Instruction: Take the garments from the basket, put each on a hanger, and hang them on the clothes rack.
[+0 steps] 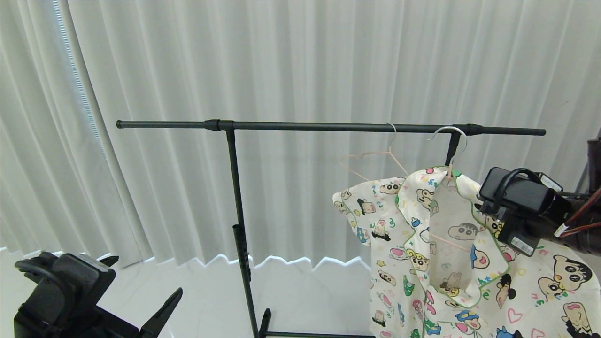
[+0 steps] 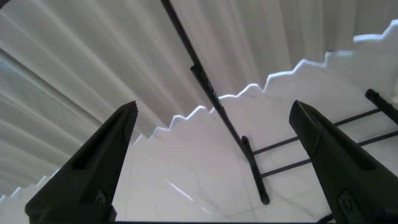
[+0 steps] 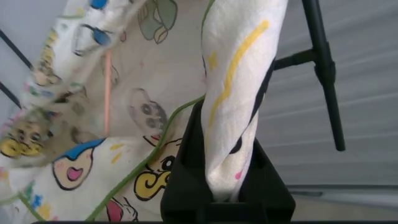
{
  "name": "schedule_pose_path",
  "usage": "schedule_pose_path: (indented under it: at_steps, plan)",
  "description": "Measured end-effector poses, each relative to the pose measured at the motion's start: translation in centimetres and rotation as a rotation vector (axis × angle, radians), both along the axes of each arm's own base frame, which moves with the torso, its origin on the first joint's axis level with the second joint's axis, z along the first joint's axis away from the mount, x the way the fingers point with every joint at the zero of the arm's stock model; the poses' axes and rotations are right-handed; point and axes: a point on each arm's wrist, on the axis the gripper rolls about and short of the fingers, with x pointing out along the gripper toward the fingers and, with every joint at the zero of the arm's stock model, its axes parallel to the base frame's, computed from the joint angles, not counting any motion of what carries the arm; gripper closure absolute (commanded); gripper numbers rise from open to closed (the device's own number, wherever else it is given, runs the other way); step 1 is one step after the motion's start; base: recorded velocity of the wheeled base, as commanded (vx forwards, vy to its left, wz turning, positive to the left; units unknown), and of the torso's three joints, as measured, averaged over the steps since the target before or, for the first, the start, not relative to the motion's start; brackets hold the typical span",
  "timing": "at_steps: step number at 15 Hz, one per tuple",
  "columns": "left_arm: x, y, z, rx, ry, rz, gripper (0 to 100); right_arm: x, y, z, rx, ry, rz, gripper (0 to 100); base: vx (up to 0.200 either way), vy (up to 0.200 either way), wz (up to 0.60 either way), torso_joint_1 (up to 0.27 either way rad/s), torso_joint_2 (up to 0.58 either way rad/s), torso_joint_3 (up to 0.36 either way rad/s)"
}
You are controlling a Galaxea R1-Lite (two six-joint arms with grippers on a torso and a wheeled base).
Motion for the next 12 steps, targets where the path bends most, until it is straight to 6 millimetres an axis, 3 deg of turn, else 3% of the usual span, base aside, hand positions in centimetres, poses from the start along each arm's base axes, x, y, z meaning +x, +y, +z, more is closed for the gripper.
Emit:
schedule_pose_path:
  at_steps: [3, 12]
  plan:
    - [0.0, 0.0, 0.1, -0.002, -0.002, -0.003, 0, 0.5, 0.2, 0.0, 0.000, 0.002, 0.000, 100, 0.000, 0.000, 0.00, 0.000, 0.00, 0.000]
    - [0.3, -0.2, 0.1, 0.001, 0.006, -0.007, 0, 3.6, 2.4, 0.8, -0.004, -0.018, 0.006, 100, 0.200, 0.000, 0.00, 0.001, 0.00, 0.002]
